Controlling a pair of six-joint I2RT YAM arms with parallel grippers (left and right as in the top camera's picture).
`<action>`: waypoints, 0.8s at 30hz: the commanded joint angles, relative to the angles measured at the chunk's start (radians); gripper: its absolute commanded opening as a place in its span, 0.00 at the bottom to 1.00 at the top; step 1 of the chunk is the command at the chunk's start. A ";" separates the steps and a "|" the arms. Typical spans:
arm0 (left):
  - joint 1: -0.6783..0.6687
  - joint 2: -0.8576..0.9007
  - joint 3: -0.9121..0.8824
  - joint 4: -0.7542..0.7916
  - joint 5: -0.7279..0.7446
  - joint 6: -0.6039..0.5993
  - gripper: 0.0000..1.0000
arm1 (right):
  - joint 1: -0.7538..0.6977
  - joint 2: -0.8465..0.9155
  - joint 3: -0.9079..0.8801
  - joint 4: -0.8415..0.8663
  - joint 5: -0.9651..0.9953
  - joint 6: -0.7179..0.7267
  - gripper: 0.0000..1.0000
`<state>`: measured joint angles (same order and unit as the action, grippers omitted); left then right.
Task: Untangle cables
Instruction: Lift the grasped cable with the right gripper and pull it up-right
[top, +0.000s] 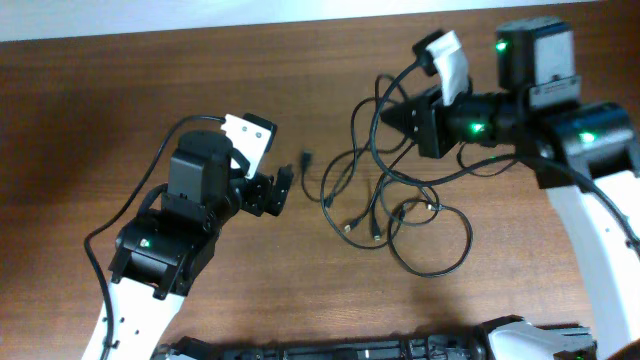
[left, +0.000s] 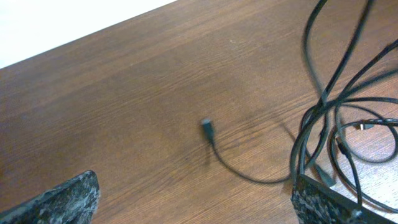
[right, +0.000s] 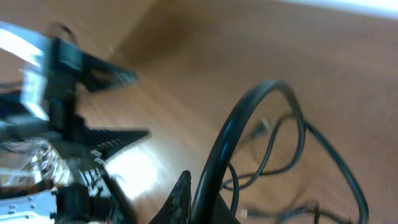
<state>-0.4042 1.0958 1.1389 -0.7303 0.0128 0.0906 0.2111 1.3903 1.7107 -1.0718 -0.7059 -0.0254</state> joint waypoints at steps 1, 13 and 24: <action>0.006 -0.005 0.011 0.002 0.015 0.016 0.99 | 0.006 -0.016 0.139 0.001 -0.019 0.002 0.04; 0.006 -0.005 0.011 0.002 0.015 0.016 0.99 | 0.006 -0.015 0.212 -0.092 0.415 0.030 0.04; 0.006 -0.005 0.011 0.002 0.015 0.016 0.99 | 0.005 -0.019 0.214 -0.154 0.954 0.154 0.04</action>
<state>-0.4042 1.0958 1.1389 -0.7303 0.0132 0.0906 0.2111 1.3846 1.9045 -1.2724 0.1432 0.0891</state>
